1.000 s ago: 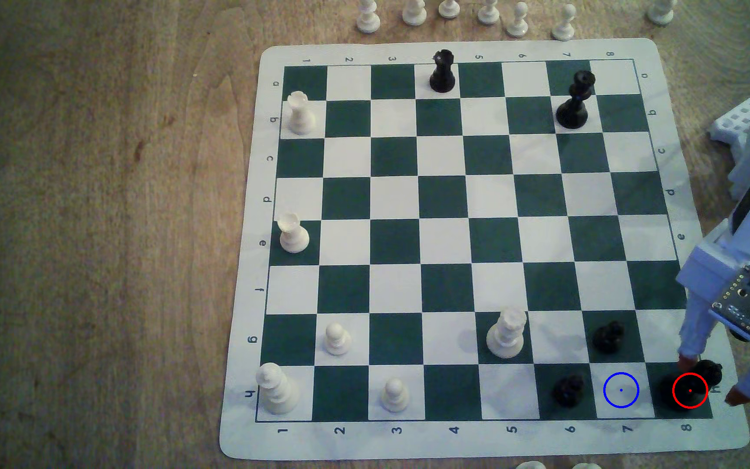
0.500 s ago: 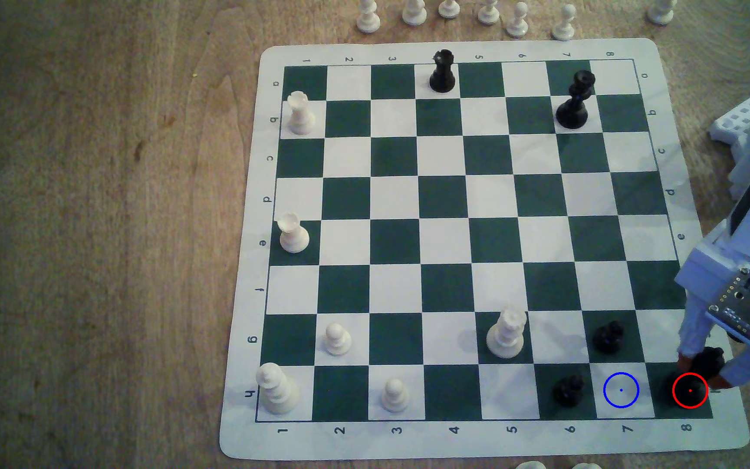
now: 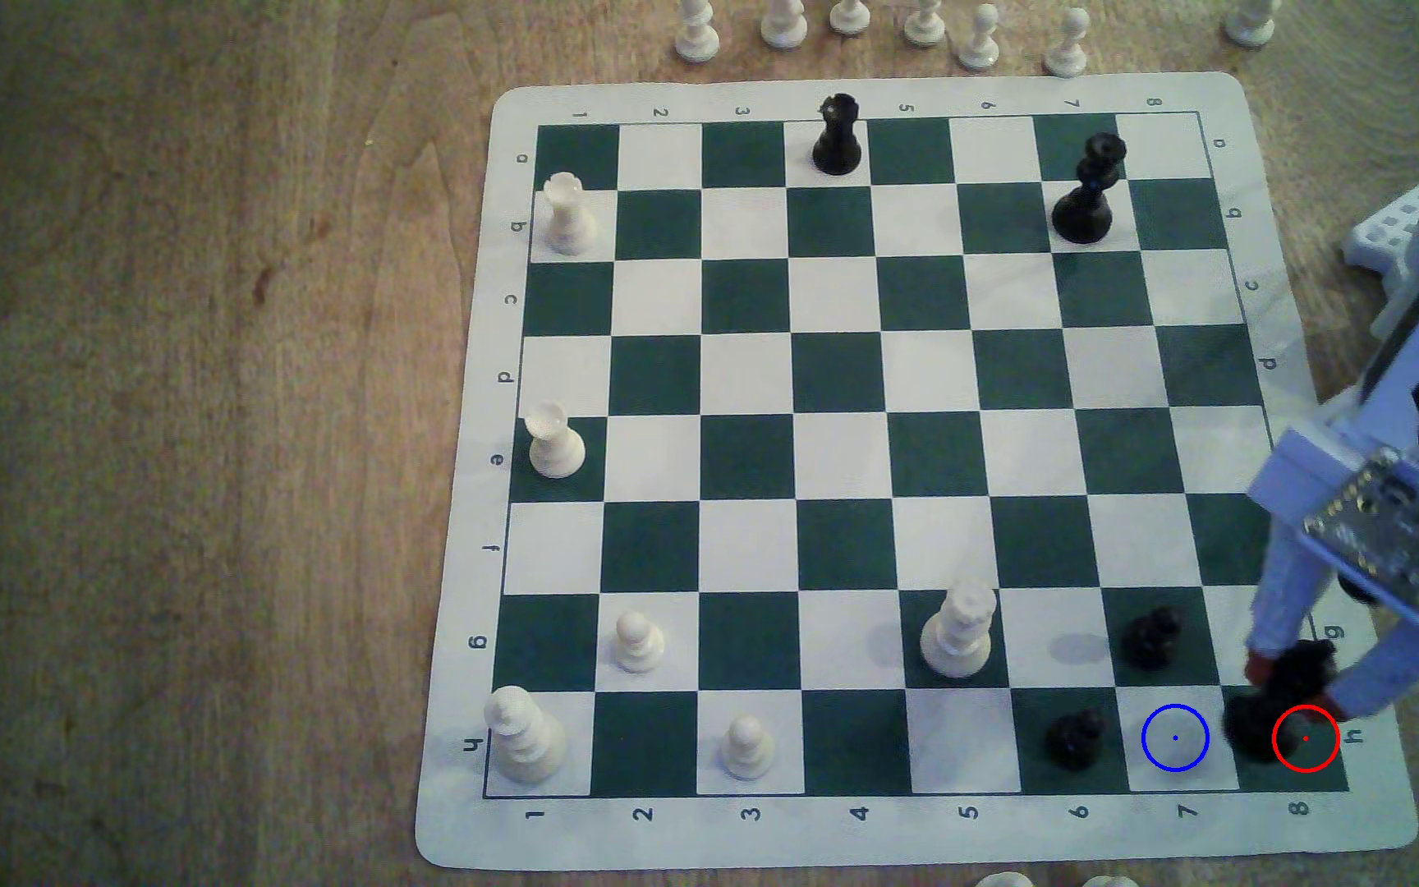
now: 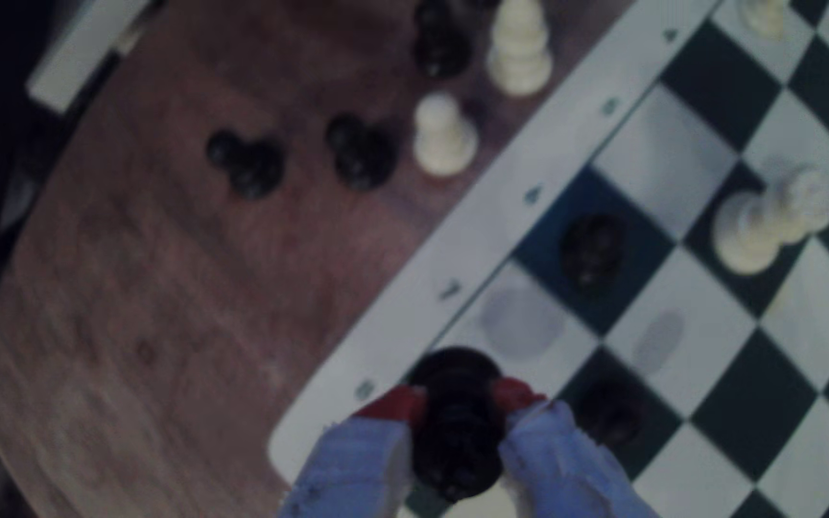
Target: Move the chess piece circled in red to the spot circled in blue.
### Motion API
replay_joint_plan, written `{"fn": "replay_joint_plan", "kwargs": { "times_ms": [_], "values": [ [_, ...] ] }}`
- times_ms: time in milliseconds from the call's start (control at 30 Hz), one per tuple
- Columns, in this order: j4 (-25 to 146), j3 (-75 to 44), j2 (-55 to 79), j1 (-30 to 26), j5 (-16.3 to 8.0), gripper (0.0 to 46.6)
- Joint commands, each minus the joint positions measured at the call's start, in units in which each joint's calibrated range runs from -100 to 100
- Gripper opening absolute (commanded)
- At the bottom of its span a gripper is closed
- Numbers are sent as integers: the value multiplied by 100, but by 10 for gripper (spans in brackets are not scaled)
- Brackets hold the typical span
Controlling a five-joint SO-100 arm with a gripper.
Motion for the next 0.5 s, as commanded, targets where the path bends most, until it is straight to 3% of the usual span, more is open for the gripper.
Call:
{"fn": "replay_joint_plan", "kwargs": {
  "times_ms": [0,467],
  "values": [
    [-105,-587,-156,349,63,4],
    [-474,-514,616,357,112,5]
  ]
}}
